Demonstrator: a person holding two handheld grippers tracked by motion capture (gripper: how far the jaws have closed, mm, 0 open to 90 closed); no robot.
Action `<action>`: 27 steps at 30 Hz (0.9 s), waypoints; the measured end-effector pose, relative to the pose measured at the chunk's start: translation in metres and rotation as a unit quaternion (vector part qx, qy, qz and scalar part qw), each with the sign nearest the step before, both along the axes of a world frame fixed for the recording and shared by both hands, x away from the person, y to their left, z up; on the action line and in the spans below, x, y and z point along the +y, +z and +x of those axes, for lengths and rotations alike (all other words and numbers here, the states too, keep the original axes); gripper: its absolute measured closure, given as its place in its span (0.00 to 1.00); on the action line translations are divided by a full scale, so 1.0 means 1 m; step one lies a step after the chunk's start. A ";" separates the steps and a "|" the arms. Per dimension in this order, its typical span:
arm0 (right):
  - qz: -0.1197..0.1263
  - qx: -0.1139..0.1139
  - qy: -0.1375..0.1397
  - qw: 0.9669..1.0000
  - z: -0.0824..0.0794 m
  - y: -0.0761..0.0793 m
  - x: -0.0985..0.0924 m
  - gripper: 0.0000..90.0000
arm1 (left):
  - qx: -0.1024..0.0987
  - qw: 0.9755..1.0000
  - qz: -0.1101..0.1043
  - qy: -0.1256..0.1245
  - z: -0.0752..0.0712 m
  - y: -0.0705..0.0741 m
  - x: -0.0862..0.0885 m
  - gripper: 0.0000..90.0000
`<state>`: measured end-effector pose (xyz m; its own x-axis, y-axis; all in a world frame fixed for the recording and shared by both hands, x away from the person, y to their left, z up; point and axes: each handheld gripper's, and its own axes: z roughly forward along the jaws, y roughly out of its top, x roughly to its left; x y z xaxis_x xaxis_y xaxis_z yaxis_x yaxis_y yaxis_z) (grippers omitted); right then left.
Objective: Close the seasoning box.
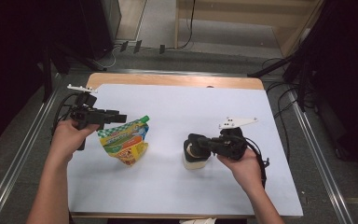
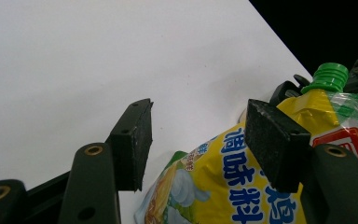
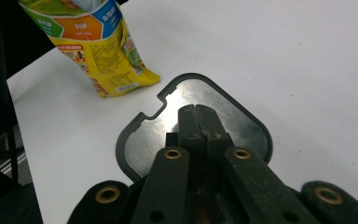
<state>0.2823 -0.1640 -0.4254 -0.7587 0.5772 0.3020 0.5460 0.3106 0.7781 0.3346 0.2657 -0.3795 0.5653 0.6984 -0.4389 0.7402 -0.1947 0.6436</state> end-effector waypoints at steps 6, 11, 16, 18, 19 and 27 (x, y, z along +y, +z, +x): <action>-0.020 0.002 0.012 1.000 -0.001 -0.008 0.010 1.00 | 0.001 1.000 0.000 -0.001 0.000 -0.001 0.000 0.47; -0.030 -0.001 0.021 0.999 -0.001 -0.013 0.015 1.00 | 0.003 1.000 0.001 -0.002 0.000 -0.002 -0.001 0.47; -0.029 -0.005 0.015 0.999 -0.001 -0.010 0.012 0.97 | 0.004 1.000 0.001 -0.005 0.000 -0.003 -0.001 0.47; -0.027 -0.006 0.013 1.000 0.000 -0.010 0.010 0.96 | 0.004 1.000 0.001 -0.004 0.000 -0.003 -0.001 0.46; -0.026 -0.009 0.007 1.000 0.001 -0.006 0.005 0.94 | 0.004 1.000 0.002 -0.004 0.001 -0.003 -0.001 0.46; -0.012 -0.016 -0.020 1.000 0.008 0.002 -0.019 0.72 | -0.004 1.000 0.000 0.009 0.000 -0.001 -0.001 0.45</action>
<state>0.2906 -0.1833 -0.4237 -0.7441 0.6137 0.2640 0.5336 0.3082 0.7876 0.3350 0.2647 -0.3809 0.5572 0.7080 -0.4340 0.7377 -0.1821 0.6501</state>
